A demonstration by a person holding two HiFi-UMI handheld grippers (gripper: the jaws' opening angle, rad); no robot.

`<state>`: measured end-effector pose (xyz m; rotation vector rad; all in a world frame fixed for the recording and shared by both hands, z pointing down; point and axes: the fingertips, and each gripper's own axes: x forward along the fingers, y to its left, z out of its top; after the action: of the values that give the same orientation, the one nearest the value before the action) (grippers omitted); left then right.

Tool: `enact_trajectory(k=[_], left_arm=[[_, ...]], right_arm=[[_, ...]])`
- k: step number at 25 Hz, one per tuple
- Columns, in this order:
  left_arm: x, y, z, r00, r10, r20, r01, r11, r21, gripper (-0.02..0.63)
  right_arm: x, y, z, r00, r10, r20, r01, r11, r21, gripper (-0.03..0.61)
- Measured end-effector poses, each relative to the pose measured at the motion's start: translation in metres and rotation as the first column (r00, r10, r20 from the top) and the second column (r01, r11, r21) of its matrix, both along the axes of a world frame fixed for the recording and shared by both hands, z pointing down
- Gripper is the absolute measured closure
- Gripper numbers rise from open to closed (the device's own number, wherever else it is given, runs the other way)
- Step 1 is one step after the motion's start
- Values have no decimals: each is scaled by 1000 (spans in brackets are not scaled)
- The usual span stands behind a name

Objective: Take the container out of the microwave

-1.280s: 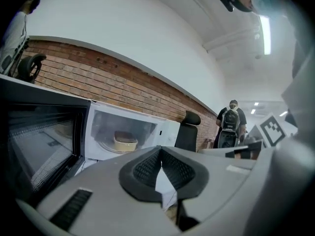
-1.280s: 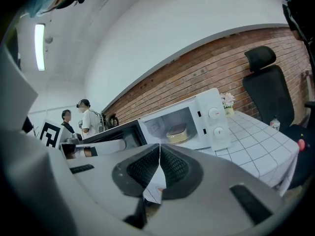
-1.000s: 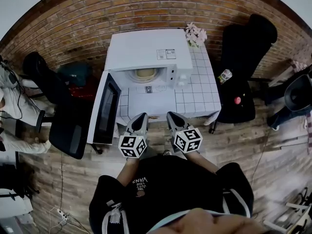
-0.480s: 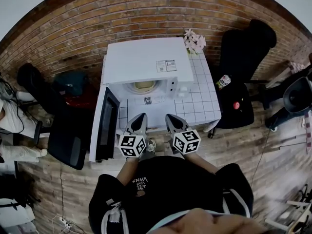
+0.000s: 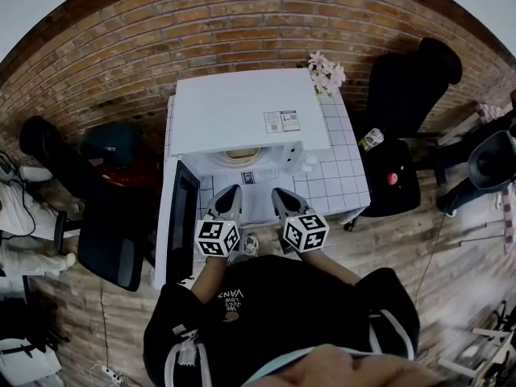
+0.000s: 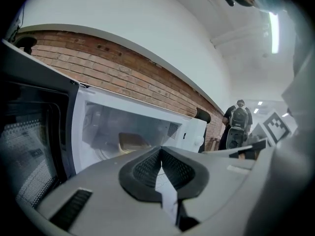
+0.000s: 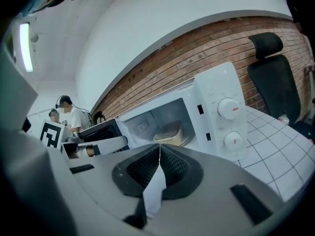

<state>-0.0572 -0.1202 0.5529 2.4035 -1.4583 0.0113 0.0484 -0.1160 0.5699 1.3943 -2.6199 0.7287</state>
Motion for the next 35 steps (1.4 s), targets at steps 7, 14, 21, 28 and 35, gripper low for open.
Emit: enact_trajectory(k=[7, 14, 21, 28, 35], left_arm=[[-8, -30, 6, 1000, -3, 6, 3, 1000, -10, 604], [-14, -59, 14, 1000, -17, 2, 17, 1000, -22, 604], [-29, -80, 26, 997, -65, -36, 63, 996, -56, 603], [-38, -96, 36, 994, -92, -58, 87, 993, -83, 543], [-47, -108, 49, 985, -137, -105, 122, 983, -135, 483]], right_arm=[[-11, -28, 9, 1000, 11, -16, -11, 1000, -17, 574], [-17, -57, 21, 999, 55, -2, -55, 998, -39, 574], [-25, -82, 28, 994, 113, -2, -113, 993, -28, 572], [-31, -99, 30, 987, 156, 36, -155, 987, -31, 531], [-37, -115, 34, 980, 183, 78, -178, 982, -60, 437]])
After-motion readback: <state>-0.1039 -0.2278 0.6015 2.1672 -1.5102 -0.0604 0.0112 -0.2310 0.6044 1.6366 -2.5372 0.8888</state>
